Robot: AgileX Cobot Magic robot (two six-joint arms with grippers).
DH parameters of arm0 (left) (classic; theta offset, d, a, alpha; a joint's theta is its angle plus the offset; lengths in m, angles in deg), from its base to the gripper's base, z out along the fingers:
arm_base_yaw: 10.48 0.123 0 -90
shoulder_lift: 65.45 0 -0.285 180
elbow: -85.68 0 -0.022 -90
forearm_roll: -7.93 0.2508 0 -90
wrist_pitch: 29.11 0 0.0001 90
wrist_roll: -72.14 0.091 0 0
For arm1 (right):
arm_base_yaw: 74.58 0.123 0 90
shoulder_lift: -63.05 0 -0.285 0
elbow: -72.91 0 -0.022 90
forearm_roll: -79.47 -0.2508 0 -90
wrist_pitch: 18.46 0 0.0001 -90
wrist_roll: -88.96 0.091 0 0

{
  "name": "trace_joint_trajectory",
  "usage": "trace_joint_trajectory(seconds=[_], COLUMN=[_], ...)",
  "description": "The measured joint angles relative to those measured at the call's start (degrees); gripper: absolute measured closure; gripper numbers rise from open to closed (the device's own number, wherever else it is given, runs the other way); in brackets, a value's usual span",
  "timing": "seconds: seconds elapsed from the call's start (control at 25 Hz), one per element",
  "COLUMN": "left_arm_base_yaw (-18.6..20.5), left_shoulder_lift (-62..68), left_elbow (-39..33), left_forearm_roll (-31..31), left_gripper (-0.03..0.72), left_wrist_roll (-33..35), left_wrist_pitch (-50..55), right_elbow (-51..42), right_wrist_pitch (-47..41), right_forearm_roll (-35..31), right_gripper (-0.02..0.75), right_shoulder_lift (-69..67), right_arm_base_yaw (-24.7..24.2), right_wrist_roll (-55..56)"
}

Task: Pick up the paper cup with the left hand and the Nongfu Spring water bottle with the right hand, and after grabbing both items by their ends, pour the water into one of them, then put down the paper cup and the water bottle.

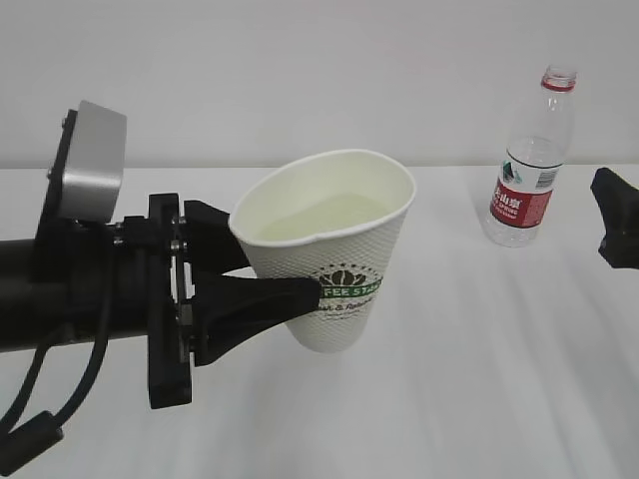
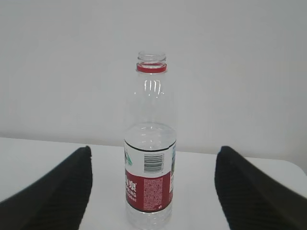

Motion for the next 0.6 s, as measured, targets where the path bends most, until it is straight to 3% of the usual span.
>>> trace_joint_trajectory(seconds=[0.6], left_arm_base_yaw=[1.31], left_shoulder_lift=[0.00], left_elbow=[-0.04], left_forearm_roll=[-10.25], left_gripper=[0.314], left_wrist_roll=[5.96], left_wrist_pitch=[4.54], right_elbow=[-0.10], right_wrist_pitch=[0.00], right_forearm_roll=[0.00], right_gripper=[0.143], right_shoulder_lift=[0.00], right_arm_base_yaw=[0.00], right_wrist_roll=[0.91])
